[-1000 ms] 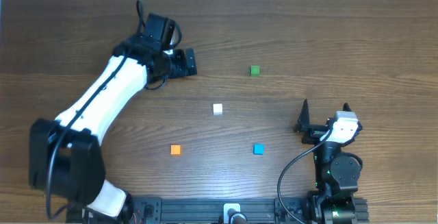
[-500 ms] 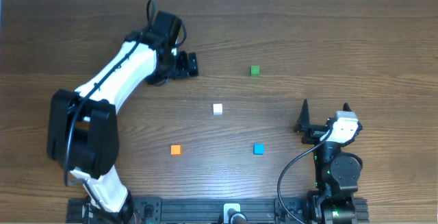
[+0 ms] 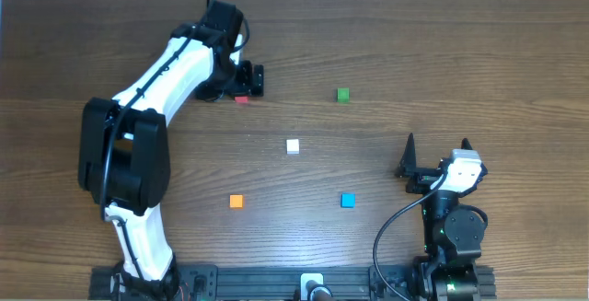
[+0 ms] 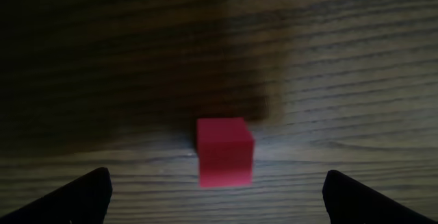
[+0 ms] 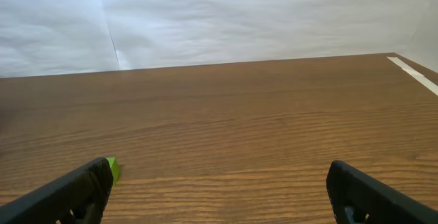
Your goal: Stack Cubes
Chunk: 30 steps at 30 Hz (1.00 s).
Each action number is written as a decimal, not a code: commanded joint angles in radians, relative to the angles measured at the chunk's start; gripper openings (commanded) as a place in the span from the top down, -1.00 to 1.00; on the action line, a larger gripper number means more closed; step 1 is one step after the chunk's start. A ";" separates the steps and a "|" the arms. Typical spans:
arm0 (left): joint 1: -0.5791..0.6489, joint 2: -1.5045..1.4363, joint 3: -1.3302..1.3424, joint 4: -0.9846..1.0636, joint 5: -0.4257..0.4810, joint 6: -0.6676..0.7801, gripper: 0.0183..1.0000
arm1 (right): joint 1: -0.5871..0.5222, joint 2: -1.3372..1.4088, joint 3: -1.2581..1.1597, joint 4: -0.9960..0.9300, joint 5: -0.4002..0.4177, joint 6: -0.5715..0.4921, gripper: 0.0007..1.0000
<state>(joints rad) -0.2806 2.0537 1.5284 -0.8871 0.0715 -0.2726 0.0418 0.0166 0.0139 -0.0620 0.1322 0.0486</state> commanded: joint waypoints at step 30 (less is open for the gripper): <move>-0.018 0.073 0.019 0.044 -0.038 0.054 -0.41 | -0.006 -0.004 -0.009 0.002 -0.008 -0.002 -0.98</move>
<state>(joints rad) -0.2924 2.1098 1.5299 -0.8448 0.0444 -0.2085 0.0414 0.0166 0.0139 -0.0620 0.1318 0.0486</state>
